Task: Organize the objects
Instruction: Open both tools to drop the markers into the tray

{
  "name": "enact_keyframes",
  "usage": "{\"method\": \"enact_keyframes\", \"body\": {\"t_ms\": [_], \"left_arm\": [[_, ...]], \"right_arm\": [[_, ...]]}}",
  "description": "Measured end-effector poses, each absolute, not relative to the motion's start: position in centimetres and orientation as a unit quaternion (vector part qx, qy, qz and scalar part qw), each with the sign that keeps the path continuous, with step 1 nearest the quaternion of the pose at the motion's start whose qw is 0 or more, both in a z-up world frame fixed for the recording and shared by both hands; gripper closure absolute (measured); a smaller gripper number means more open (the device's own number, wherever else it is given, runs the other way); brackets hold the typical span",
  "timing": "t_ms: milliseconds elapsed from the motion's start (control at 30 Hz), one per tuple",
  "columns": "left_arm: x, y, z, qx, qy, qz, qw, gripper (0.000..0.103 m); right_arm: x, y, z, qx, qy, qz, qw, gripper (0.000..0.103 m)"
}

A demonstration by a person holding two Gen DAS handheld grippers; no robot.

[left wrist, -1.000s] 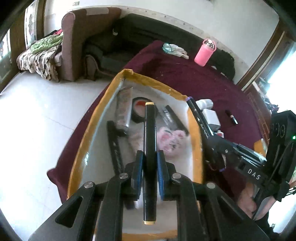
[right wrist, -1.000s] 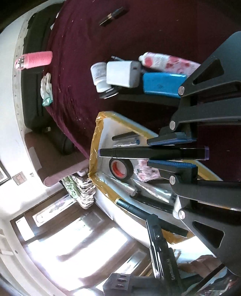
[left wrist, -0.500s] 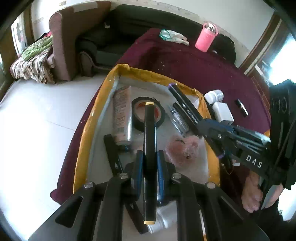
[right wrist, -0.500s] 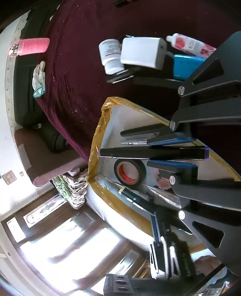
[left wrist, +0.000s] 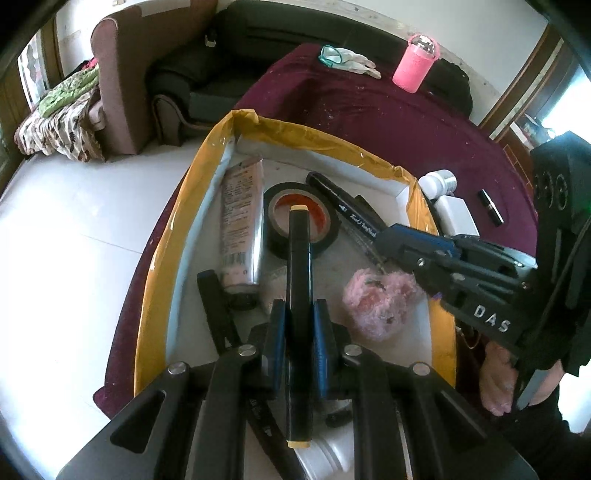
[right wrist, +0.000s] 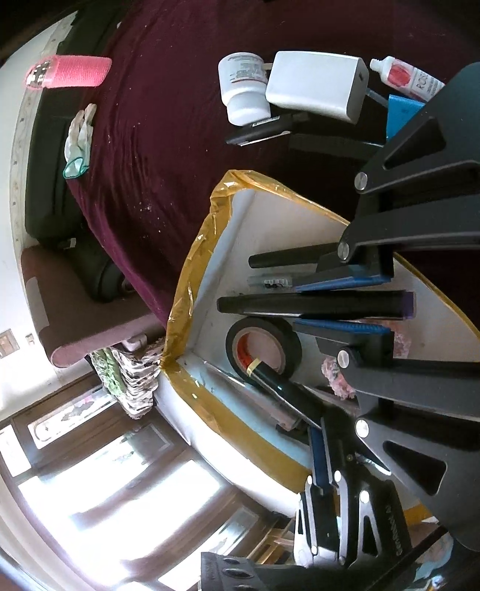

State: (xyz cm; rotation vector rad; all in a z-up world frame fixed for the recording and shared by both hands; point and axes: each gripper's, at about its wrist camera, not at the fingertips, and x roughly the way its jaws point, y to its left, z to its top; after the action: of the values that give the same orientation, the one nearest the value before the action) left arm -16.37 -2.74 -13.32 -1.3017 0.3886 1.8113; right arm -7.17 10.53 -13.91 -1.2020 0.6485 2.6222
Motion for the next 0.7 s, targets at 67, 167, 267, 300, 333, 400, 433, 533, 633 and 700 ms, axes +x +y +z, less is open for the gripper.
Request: {"method": "enact_keyframes", "body": {"t_ms": [67, 167, 267, 300, 333, 400, 433, 533, 633, 700], "left_arm": [[-16.5, -2.7, -13.3, -0.525, 0.153, 0.723, 0.422, 0.091], [-16.7, -2.4, -13.3, -0.538, 0.149, 0.721, 0.411, 0.091], [-16.6, -2.0, -13.3, -0.538, 0.158, 0.721, 0.407, 0.091], [-16.7, -1.9, -13.3, -0.538, 0.158, 0.722, 0.405, 0.091], [-16.8, -1.8, -13.3, -0.540, 0.157, 0.722, 0.403, 0.091], [-17.0, -1.7, -13.3, -0.542, 0.153, 0.725, 0.396, 0.091], [-17.1, -1.6, -13.4, -0.543, 0.153, 0.726, 0.393, 0.091], [-17.0, -1.5, -13.3, -0.540, 0.155, 0.730, 0.390, 0.091], [-16.9, -1.6, -13.5, -0.539, 0.153, 0.730, 0.392, 0.089], [-17.1, -1.9, -13.5, -0.543, 0.144, 0.726, 0.396, 0.087]], "right_arm": [[-7.2, 10.5, -14.0, -0.405, 0.216, 0.883, 0.093, 0.090], [-7.2, 10.3, -14.0, -0.403, 0.216, 0.885, 0.090, 0.090], [-7.2, 10.3, -14.1, -0.400, 0.214, 0.886, 0.091, 0.090], [-7.2, 10.2, -14.1, -0.400, 0.213, 0.887, 0.091, 0.090], [-7.1, 10.2, -14.1, -0.399, 0.211, 0.888, 0.091, 0.090], [-7.1, 10.1, -14.1, -0.397, 0.209, 0.889, 0.092, 0.090], [-7.1, 10.0, -14.1, -0.396, 0.207, 0.890, 0.093, 0.090], [-7.0, 10.0, -14.1, -0.392, 0.211, 0.890, 0.094, 0.090], [-7.0, 10.2, -14.1, -0.390, 0.218, 0.890, 0.092, 0.090], [-7.0, 10.3, -14.1, -0.389, 0.220, 0.890, 0.090, 0.090]]}}
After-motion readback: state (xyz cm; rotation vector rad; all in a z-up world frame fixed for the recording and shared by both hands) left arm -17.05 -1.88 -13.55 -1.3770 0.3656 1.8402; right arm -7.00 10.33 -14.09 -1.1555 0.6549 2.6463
